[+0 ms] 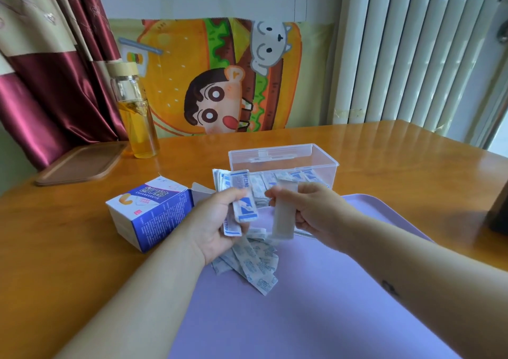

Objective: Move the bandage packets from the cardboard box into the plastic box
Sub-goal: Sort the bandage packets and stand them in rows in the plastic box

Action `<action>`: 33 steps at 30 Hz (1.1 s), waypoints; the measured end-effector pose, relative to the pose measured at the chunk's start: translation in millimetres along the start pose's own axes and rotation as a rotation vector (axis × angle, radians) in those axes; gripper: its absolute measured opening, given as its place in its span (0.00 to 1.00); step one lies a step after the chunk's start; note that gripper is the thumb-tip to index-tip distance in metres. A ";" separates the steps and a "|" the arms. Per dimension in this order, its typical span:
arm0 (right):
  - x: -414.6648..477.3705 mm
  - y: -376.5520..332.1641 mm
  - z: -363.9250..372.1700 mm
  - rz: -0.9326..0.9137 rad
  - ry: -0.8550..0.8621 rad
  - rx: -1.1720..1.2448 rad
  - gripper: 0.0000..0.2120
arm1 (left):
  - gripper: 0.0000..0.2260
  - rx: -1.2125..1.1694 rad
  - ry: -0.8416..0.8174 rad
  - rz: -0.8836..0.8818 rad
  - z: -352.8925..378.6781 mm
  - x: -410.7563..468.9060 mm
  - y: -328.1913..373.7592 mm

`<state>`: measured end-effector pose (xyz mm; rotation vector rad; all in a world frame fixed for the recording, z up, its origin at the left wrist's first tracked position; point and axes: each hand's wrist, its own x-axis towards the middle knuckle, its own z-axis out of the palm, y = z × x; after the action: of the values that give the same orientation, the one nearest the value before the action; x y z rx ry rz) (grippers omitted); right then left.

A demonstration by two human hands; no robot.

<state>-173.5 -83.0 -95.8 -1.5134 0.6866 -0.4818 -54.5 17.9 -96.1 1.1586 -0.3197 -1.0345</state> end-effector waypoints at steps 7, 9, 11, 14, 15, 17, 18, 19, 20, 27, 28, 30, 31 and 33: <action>-4.6 2.0 0.5 -0.729 0.268 -0.589 0.10 | 0.04 -0.213 0.011 -0.128 -1.2 -0.3 -1.0; -3.0 9.2 4.4 -0.912 0.358 -0.585 0.08 | 0.04 -0.229 -0.015 -0.167 2.1 -0.7 -2.3; -1.9 16.0 10.1 -0.977 0.353 -0.593 0.06 | 0.08 -0.208 -0.052 -0.183 4.5 -0.8 -3.0; -2.7 22.6 19.9 -0.932 0.208 -0.627 0.04 | 0.18 -0.142 -0.109 -0.160 4.2 0.5 -3.2; -3.2 23.5 22.1 -0.916 0.162 -0.642 0.04 | 0.22 -0.130 -0.111 -0.155 3.1 1.6 -3.6; -4.5 22.2 24.7 -0.902 0.093 -0.681 0.07 | 0.26 -0.113 -0.096 -0.155 -0.6 4.7 -4.5; -5.4 20.6 25.3 -0.900 0.069 -0.710 0.08 | 0.26 -0.108 -0.089 -0.154 -1.6 5.6 -4.8; -6.2 19.0 25.7 -0.905 0.056 -0.743 0.09 | 0.22 -0.103 -0.082 -0.149 -2.1 5.6 -5.1; -7.4 17.4 26.1 -0.914 0.046 -0.780 0.10 | 0.18 -0.093 -0.075 -0.143 -2.0 5.7 -5.7; -22.4 -4.9 20.8 -0.760 -0.123 -0.739 0.08 | 0.11 -0.156 -0.025 -0.114 -1.9 5.6 -6.3; -18.4 -8.1 14.2 -0.656 -0.063 -0.673 0.09 | 0.11 -0.210 -0.021 -0.111 -3.4 7.3 -5.1; -4.1 -9.1 -7.4 -0.481 0.086 -0.722 0.10 | 0.10 -0.306 -0.028 -0.102 -6.1 10.3 -3.7; 1.9 -9.3 -18.7 -0.401 0.107 -0.833 0.10 | 0.10 -0.316 -0.032 -0.092 -6.8 11.2 -3.4; 6.9 -6.3 -36.6 -0.271 0.024 -1.081 0.08 | 0.10 -0.295 -0.039 -0.080 -7.4 11.0 -3.5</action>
<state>-192.3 -114.7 -87.8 -2.6426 0.8111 -0.3272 -45.4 13.4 -105.3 0.8919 -0.1455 -1.1338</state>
